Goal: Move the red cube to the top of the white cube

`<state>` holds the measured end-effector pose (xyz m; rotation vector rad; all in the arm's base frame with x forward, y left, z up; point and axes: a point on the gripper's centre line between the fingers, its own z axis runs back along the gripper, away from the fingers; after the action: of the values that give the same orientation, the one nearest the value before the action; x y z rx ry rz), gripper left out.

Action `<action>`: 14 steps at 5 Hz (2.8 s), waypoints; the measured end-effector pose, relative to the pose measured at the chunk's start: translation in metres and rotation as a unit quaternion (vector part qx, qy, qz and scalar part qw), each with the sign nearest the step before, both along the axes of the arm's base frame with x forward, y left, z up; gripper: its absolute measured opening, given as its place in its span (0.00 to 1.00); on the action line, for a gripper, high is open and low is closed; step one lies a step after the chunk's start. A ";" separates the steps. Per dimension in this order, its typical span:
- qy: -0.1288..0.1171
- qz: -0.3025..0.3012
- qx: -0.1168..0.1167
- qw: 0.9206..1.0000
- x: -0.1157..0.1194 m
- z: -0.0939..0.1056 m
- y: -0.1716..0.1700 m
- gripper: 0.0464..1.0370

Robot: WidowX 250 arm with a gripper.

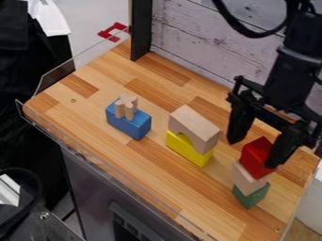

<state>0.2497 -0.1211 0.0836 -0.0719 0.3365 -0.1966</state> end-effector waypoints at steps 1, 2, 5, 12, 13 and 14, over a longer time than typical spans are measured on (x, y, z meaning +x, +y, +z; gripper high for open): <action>-0.001 0.002 -0.002 1.000 0.000 -0.001 0.000 0.49; 0.001 0.006 -0.001 1.000 -0.001 -0.001 0.000 0.49; -0.031 0.135 -0.034 0.990 0.021 0.022 0.067 0.49; 0.036 0.266 0.005 0.963 -0.001 -0.003 0.177 0.49; 0.045 0.266 0.001 0.963 -0.007 -0.004 0.174 0.49; 0.050 0.268 -0.001 0.962 -0.010 -0.006 0.175 0.49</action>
<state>0.2395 0.0540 0.0779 -0.1723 0.4048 0.3451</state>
